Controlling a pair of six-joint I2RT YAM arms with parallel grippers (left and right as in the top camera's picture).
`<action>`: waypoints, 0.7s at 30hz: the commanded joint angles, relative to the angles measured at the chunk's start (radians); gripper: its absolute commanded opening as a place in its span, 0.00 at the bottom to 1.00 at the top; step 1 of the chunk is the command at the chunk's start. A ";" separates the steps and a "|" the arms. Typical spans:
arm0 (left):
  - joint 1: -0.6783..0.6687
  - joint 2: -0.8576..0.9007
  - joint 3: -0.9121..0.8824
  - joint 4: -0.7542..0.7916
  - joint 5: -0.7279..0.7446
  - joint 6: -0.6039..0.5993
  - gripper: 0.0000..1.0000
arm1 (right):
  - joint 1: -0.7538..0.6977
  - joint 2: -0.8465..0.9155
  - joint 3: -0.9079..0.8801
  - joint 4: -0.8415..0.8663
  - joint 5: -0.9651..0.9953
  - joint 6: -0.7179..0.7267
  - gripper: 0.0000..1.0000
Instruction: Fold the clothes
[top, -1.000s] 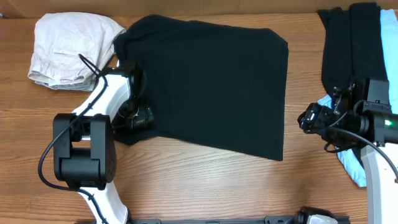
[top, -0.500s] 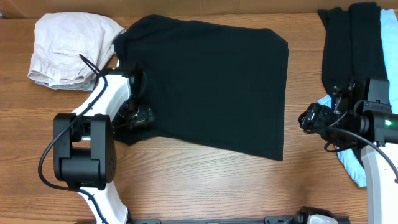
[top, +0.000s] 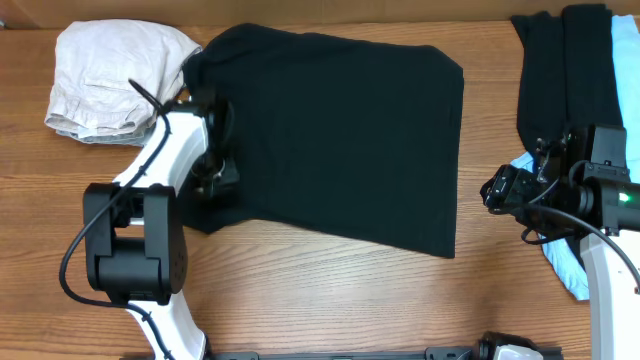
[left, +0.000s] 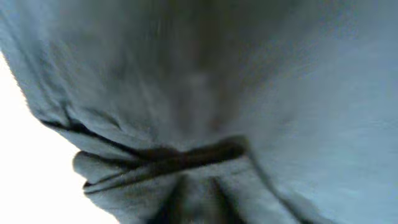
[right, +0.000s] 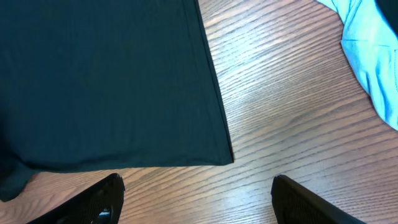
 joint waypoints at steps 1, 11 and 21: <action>-0.005 -0.015 0.131 -0.061 0.023 0.043 0.04 | -0.001 -0.003 0.006 -0.001 0.001 -0.003 0.79; 0.081 -0.020 0.139 -0.218 0.045 0.008 0.10 | -0.001 -0.002 0.007 -0.008 0.002 -0.004 0.80; 0.185 -0.357 -0.156 -0.089 0.101 0.035 0.61 | -0.001 -0.002 0.007 -0.011 0.002 -0.004 0.81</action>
